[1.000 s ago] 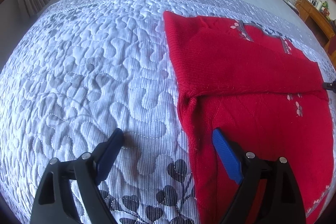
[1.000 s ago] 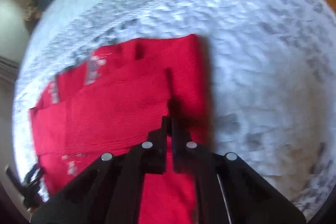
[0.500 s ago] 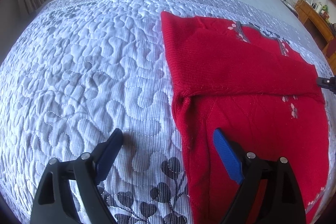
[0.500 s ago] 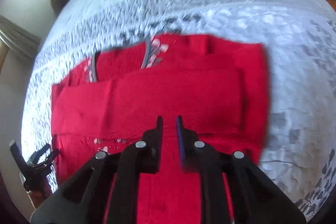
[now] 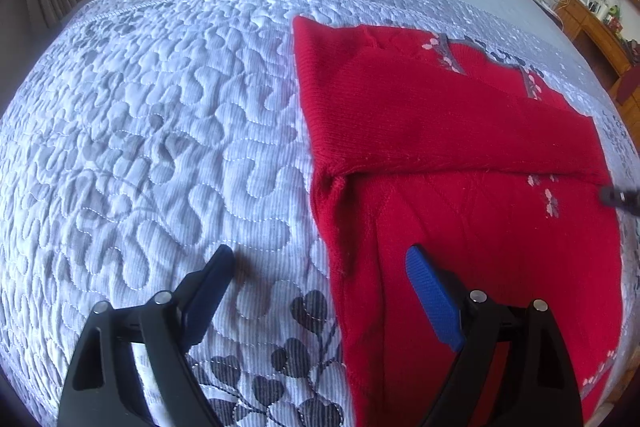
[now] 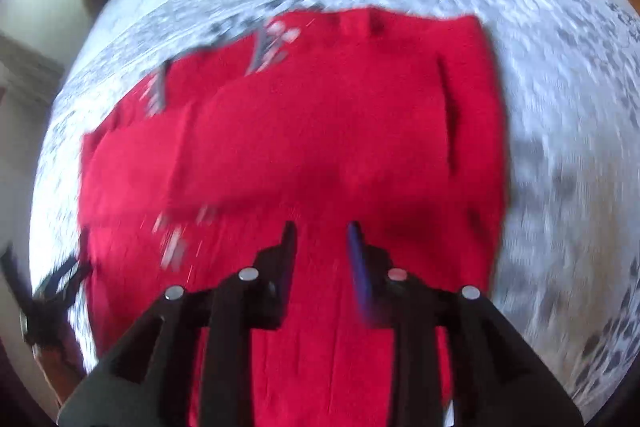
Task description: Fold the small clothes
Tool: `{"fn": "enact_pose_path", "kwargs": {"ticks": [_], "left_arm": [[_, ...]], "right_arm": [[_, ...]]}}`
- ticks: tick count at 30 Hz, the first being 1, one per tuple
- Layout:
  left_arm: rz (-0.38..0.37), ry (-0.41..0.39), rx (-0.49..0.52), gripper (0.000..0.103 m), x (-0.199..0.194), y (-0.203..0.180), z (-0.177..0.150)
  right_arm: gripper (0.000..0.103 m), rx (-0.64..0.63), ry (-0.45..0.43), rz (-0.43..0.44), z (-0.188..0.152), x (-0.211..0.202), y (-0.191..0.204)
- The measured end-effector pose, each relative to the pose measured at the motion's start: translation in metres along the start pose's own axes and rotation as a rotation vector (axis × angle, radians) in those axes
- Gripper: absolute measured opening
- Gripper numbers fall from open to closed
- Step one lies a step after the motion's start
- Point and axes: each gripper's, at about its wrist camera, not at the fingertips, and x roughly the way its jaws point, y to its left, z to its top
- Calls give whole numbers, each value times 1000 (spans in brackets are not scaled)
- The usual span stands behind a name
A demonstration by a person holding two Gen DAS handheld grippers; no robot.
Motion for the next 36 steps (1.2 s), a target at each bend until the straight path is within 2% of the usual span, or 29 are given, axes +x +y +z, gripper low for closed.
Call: {"fn": "enact_pose_path", "kwargs": {"ticks": [2, 4, 8, 11, 13, 15, 18, 20, 24, 28, 31, 36], "left_arm": [[9, 4, 11, 88, 0, -3, -2], [14, 8, 27, 90, 1, -8, -7], [74, 3, 96, 92, -2, -25, -26], [57, 23, 73, 92, -23, -27, -53], [78, 22, 72, 92, -44, -27, -78], [96, 13, 87, 92, -66, -27, -103], [64, 42, 44, 92, -90, -19, -135], [21, 63, 9, 92, -100, -13, -152], [-12, 101, -28, 92, -112, -12, -180], [-23, 123, -11, 92, -115, -25, -200], [-46, 147, -10, 92, -114, -29, -212], [-39, 161, 38, 90, -114, -41, -228]], "right_arm": [[29, -13, 19, 40, -28, -3, 0], [29, -7, 49, 26, -56, 5, -5], [29, -71, -38, 14, -83, -2, -9], [39, -94, -27, -4, -100, -22, -1], [40, -116, -35, 5, -119, -38, 1], [47, -101, -44, 12, -147, -62, -7], [51, -44, -16, 41, -181, -77, -23], [51, -22, -1, 27, -208, -85, -38], [55, -8, 16, 52, -246, -99, -57], [58, -20, 49, 80, -266, -100, -60], [59, -23, 77, 64, -274, -93, -62], [61, 1, 104, 89, -290, -84, -71]]}}
